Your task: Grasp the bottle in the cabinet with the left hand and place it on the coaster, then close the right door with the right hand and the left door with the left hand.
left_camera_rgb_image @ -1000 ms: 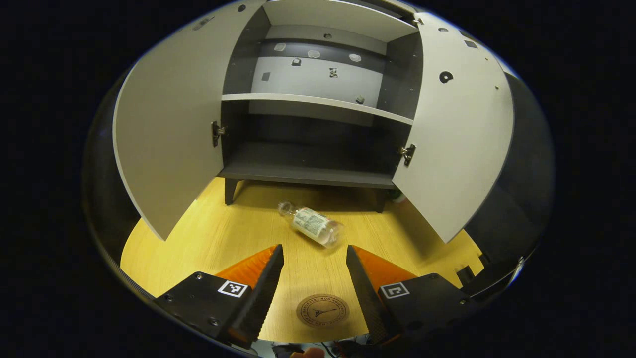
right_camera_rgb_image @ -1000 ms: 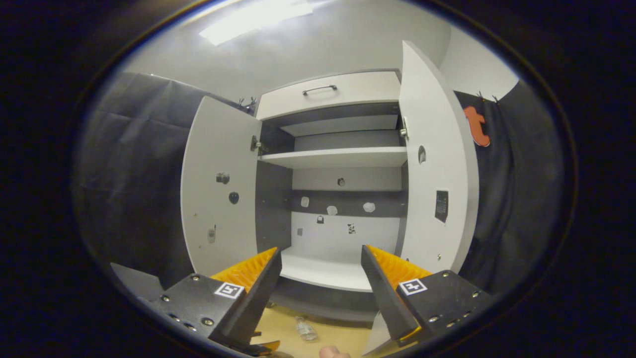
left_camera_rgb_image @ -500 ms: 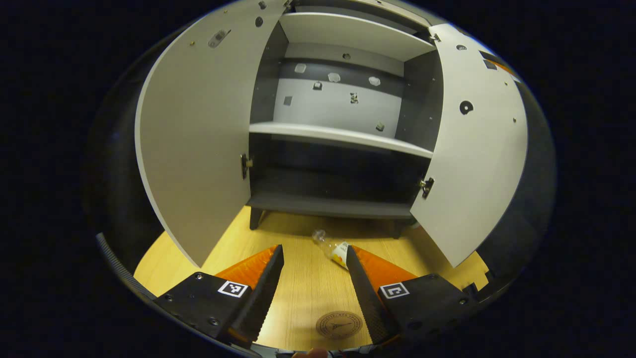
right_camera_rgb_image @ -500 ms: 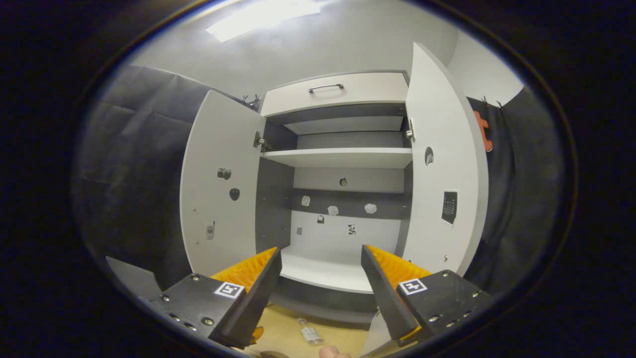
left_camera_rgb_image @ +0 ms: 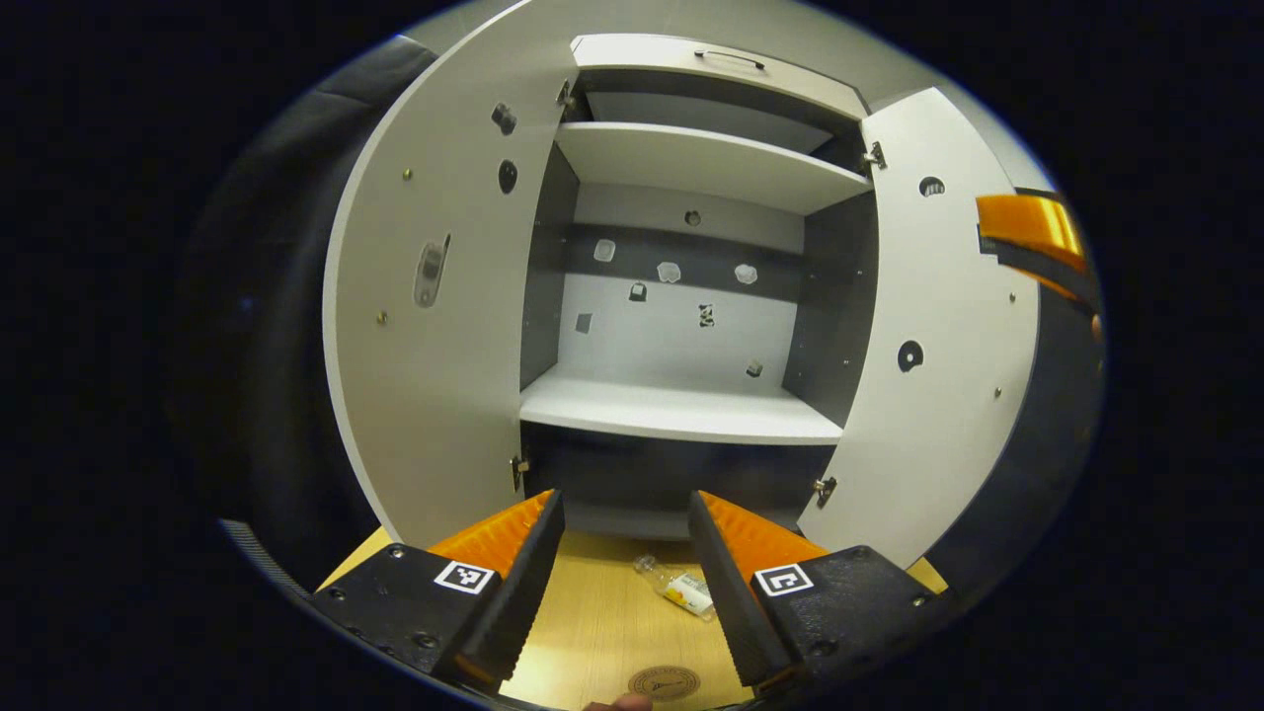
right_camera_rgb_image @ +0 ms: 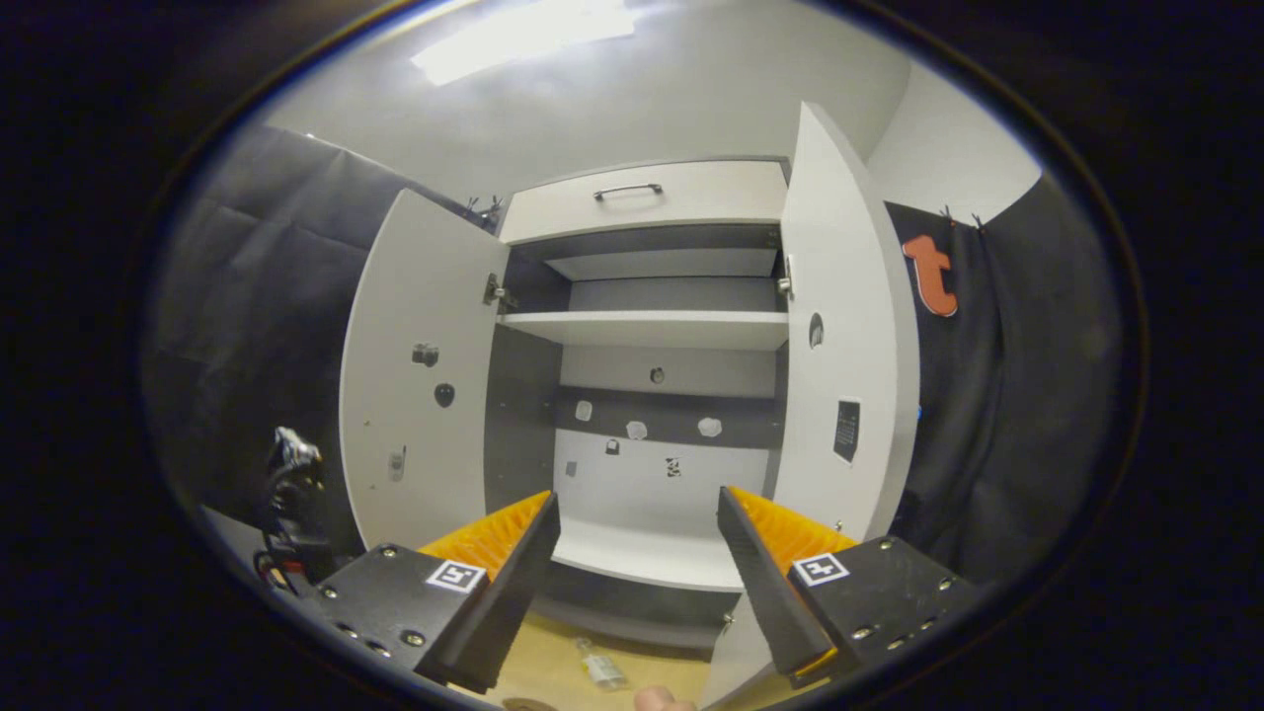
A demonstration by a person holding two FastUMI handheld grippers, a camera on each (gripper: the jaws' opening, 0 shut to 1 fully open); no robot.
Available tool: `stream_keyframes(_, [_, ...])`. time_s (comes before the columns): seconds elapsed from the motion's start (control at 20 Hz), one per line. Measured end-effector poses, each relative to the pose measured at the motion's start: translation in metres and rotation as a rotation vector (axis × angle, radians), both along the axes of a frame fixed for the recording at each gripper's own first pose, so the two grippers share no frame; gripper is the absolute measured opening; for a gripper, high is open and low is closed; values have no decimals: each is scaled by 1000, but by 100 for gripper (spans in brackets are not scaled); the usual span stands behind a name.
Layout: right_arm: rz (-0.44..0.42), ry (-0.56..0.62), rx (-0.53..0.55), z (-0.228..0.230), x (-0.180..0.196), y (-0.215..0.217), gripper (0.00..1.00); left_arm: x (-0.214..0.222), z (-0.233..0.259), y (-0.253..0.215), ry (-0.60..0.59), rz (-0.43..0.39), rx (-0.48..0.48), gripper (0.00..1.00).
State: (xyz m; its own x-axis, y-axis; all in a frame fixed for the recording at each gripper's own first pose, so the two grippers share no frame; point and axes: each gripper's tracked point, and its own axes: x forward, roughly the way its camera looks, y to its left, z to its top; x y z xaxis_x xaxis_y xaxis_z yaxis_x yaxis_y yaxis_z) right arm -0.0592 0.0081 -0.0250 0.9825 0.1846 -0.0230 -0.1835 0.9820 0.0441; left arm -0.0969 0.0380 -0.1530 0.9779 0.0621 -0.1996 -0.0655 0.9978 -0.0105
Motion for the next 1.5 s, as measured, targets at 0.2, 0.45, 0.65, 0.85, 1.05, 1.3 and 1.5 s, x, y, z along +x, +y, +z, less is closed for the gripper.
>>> stream_keyframes(0.2, [-32, -30, 9, 12, -4, -14, 97, -3, 48, -13, -46, -19, -8, 81])
stream_keyframes(0.45, [-106, -81, 0, 35, -10, -45, 97, -6, 93, -24, -98, -36, -5, 81])
stream_keyframes(0.65, [-178, -118, -8, 50, -18, -77, 92, -8, 122, -27, -149, -41, -1, 81])
stream_keyframes(0.85, [-296, -137, -28, 59, -25, -122, 97, -8, 140, -27, -197, -43, 13, 81])
stream_keyframes(1.05, [-415, -144, -52, 59, -26, -163, 97, -8, 150, -26, -230, -41, 17, 80])
stream_keyframes(1.3, [-501, -75, -71, 34, -17, -187, 97, -11, 152, -26, -239, -42, 9, 83])
stream_keyframes(1.5, [-502, -49, -80, 24, -11, -186, 95, -18, 156, -19, -239, -18, 22, 93])
